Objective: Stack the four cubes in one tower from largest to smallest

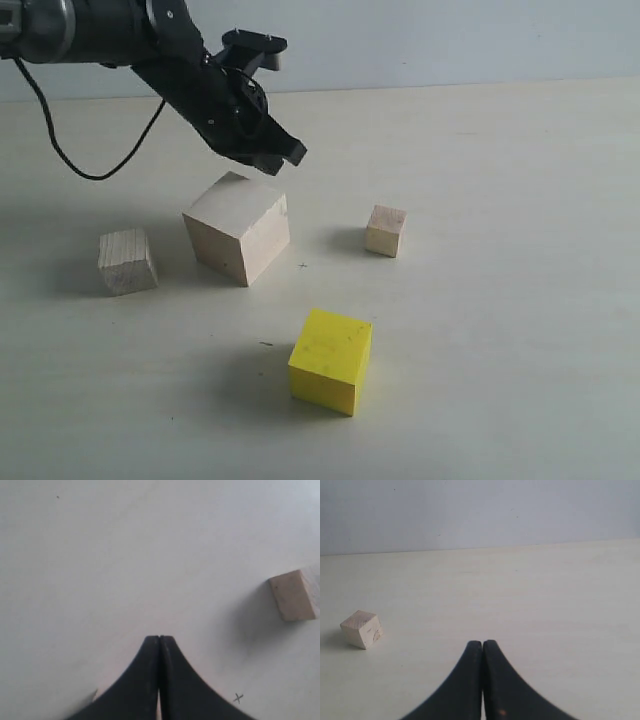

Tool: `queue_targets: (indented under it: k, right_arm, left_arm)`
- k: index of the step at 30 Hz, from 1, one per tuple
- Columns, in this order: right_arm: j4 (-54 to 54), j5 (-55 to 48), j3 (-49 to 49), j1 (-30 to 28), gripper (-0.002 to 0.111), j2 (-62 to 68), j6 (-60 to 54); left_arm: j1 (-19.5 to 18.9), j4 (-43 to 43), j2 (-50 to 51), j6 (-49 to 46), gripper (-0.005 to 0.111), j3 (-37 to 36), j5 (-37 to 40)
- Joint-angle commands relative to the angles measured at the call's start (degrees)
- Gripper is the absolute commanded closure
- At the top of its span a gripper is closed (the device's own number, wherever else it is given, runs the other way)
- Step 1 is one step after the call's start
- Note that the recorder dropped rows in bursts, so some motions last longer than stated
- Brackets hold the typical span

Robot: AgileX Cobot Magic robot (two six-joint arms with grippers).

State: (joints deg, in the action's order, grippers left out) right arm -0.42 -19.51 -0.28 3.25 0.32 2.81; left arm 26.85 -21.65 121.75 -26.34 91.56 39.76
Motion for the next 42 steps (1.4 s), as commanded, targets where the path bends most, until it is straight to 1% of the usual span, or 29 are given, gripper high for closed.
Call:
queue_targets:
  k: [1, 4, 9, 12, 14, 17, 23, 28, 33, 36, 42]
  right_arm:
    - [0.1, 0.3, 0.3, 0.1, 0.108, -0.3, 0.2]
    - [0.1, 0.3, 0.3, 0.1, 0.108, -0.3, 0.2]
    - [0.1, 0.3, 0.3, 0.1, 0.108, -0.3, 0.2]
    - [0.1, 0.3, 0.3, 0.1, 0.108, -0.3, 0.2]
    - [0.1, 0.3, 0.3, 0.1, 0.108, -0.3, 0.2]
    - [0.1, 0.3, 0.3, 0.1, 0.108, -0.3, 0.2]
    - [0.1, 0.3, 0.3, 0.1, 0.108, -0.3, 0.2]
    - [0.1, 0.3, 0.3, 0.1, 0.108, -0.3, 0.2]
    - [0.1, 0.3, 0.3, 0.1, 0.108, -0.3, 0.2]
    - [0.1, 0.3, 0.3, 0.1, 0.108, -0.3, 0.2]
    - [0.1, 0.3, 0.3, 0.1, 0.108, -0.3, 0.2]
  left_arm:
    - [-0.4, 0.5, -6.4, -0.1, 0.107, -4.5, -4.0]
    - [-1.9, 0.5, -10.4, 1.3, 0.107, -9.2, -6.2]
    - [-6.9, 0.4, -15.8, 3.0, 0.107, -19.5, -11.3]
    - [-9.2, 0.1, -17.0, 3.0, 0.107, -24.8, -13.8]
    - [-9.7, -0.1, -17.1, 3.0, 0.107, -26.6, -15.4]
    - [-9.5, -0.1, -17.1, 2.7, 0.107, -28.5, -17.7]
    - [-9.1, -0.8, -17.1, 2.7, 0.107, -29.6, -16.2]
    - [-6.0, -1.2, -17.1, 2.7, 0.107, -31.3, -16.5]
    - [-2.7, -1.7, -17.1, 3.0, 0.107, -33.4, -18.8]
    - [-1.8, -3.5, -17.1, 3.0, 0.107, -34.1, -18.7]
    - [-1.6, -6.1, -17.1, 3.0, 0.107, -35.0, -18.4]
